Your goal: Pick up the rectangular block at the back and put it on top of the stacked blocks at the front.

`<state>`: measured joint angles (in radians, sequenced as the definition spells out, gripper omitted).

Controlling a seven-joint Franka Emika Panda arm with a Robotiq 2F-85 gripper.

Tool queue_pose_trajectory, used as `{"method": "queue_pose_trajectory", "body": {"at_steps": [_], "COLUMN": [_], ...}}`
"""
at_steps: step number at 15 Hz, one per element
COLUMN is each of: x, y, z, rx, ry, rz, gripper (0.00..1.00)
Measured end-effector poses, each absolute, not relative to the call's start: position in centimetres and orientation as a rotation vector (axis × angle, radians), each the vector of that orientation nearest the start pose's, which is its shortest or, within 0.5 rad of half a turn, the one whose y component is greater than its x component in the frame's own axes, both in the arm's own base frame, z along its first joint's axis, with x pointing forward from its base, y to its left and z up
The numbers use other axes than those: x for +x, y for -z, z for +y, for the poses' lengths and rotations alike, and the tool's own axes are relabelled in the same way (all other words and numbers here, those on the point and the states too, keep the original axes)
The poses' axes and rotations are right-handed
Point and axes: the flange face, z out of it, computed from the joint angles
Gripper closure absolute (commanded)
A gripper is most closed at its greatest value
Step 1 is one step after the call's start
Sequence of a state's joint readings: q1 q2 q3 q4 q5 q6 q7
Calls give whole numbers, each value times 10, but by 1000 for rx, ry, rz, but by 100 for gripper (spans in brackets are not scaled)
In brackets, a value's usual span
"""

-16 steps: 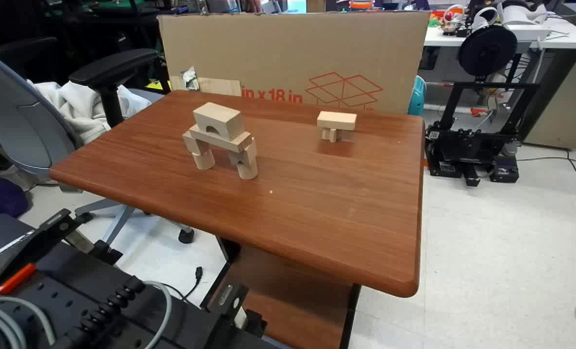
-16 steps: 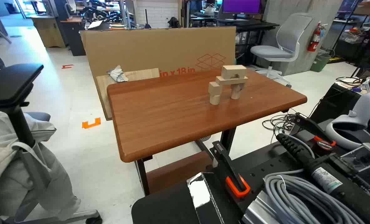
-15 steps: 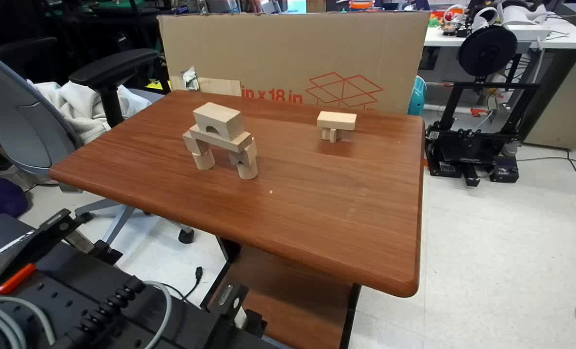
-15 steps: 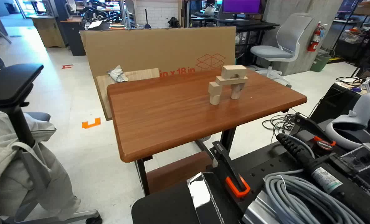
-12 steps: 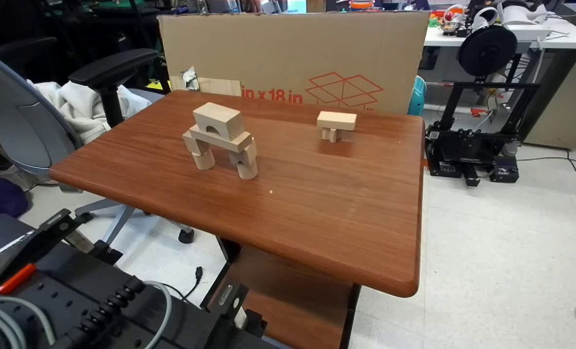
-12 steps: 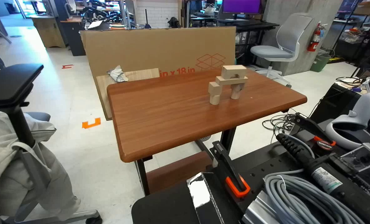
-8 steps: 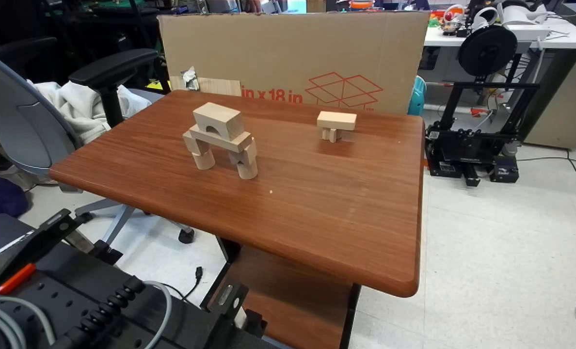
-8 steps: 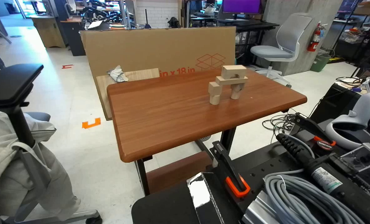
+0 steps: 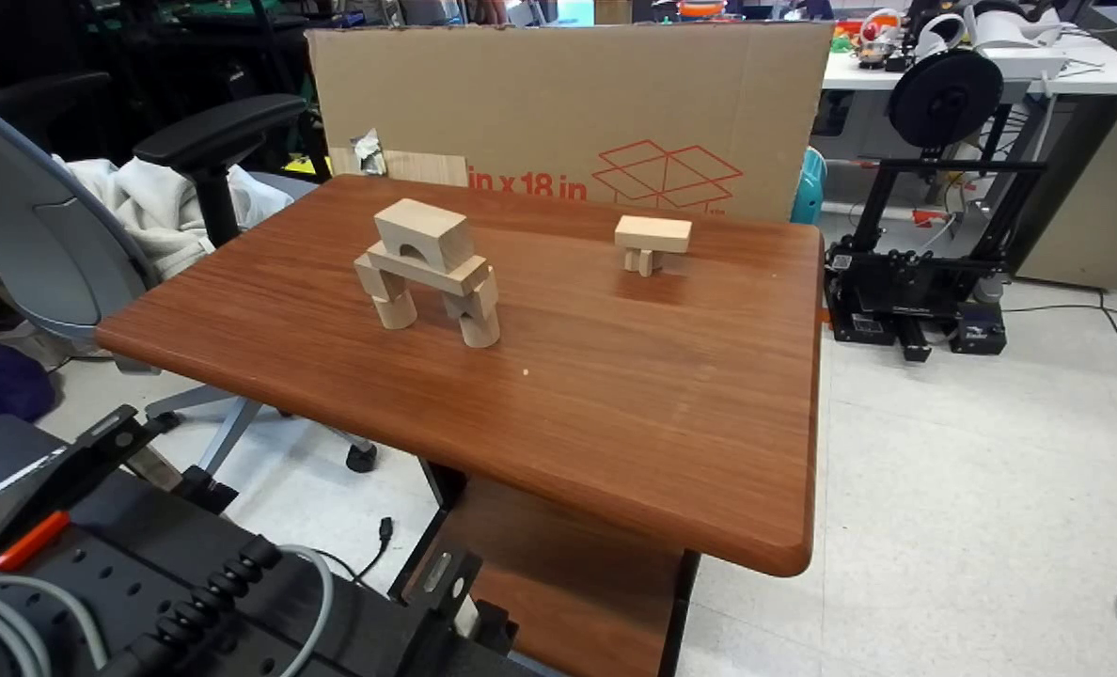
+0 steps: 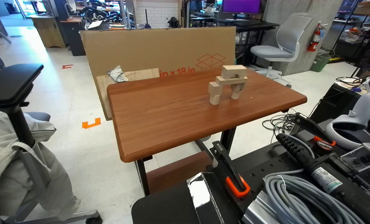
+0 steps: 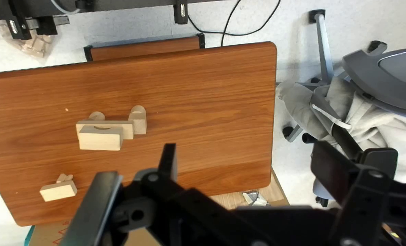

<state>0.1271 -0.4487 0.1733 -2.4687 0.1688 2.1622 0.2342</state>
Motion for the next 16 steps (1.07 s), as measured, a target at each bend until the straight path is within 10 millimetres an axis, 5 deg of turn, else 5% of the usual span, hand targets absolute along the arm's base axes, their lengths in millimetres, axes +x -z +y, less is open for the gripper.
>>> {"method": "queue_pose_trajectory", "body": {"at_steps": [6, 9, 16], "x": [402, 416, 493], "y": [-462, -456, -442], "z": [133, 117, -1], "rx": [-3047, -3086, -3110], "ry": [180, 213, 340], "rz": [25, 15, 59], "gripper": [0, 0, 0]}}
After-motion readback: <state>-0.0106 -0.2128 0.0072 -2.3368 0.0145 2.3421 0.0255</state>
